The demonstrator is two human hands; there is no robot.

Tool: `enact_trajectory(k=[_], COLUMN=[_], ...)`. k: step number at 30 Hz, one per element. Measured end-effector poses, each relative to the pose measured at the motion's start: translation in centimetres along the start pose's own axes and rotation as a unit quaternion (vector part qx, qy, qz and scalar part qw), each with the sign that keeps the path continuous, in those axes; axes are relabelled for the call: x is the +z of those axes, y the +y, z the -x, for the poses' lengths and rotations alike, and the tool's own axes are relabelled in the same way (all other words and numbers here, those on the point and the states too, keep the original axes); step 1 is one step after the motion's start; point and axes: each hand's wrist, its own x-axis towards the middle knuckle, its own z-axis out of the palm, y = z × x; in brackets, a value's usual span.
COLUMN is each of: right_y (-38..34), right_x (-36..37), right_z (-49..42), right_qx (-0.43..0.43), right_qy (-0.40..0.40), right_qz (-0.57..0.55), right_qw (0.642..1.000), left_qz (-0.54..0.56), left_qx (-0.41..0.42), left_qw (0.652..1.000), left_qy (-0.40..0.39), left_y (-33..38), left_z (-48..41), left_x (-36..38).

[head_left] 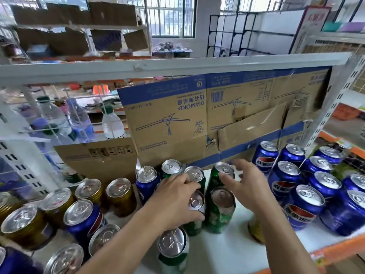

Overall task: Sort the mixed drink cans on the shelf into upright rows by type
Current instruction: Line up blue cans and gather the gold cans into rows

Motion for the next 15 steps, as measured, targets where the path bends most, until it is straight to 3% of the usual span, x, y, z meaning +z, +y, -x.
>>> enact_trajectory(k=[5,15], right_y=[0.4,-2.3], right_x=[1.7,2.5], right_z=[-3.2,-6.6], right_qx=[0.031,-0.051], right_qy=[-0.106,-0.117], right_qz=[0.027,0.018], right_qw=[0.994,0.992], left_qz=[0.039,0.061], left_qx=[-0.031,-0.05], left_qw=[0.998,0.996], left_qy=[-0.025,-0.032], left_y=[-0.7,-0.5], left_z=[0.4,1.6], left_x=[0.2,-0.1])
